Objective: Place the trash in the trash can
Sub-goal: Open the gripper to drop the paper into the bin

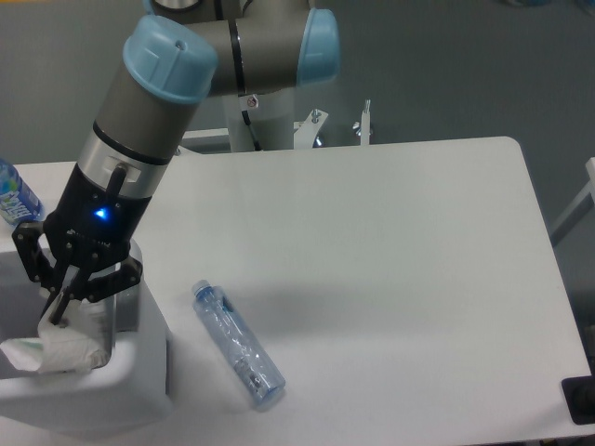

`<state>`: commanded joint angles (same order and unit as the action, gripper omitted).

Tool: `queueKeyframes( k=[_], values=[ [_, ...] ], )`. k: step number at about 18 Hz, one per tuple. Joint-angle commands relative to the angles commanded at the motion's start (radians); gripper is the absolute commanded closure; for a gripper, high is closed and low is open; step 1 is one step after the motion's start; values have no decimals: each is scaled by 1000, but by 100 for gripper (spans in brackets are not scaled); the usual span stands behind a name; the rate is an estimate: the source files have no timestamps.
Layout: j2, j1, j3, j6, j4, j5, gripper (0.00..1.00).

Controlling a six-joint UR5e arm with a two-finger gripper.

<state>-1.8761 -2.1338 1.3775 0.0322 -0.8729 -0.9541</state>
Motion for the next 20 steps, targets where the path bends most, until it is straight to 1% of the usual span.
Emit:
queueKeyframes(
  k=[1, 3, 4, 6, 7, 8, 9, 12, 14, 16, 18, 19, 20],
  values=[
    [3, 8, -2, 2, 0, 0, 70],
    [6, 23, 0, 2, 0, -6, 69],
    [11, 25, 0, 2, 0, -8, 62],
    [20, 31, -5, 9, 0, -8, 44],
    [28, 34, -5, 20, 0, -8, 38],
    [34, 35, -3, 23, -2, -9, 35],
    [41, 37, -2, 25, 0, -9, 31],
    [46, 37, -3, 25, 0, -11, 22],
    [54, 37, -3, 25, -2, -14, 19],
    [58, 37, -3, 25, -2, -32, 13],
    [51, 25, -5, 23, -3, -54, 2],
    [46, 5, -6, 20, -2, -75, 0],
    [41, -20, -8, 14, -2, -89, 0]
  ],
)
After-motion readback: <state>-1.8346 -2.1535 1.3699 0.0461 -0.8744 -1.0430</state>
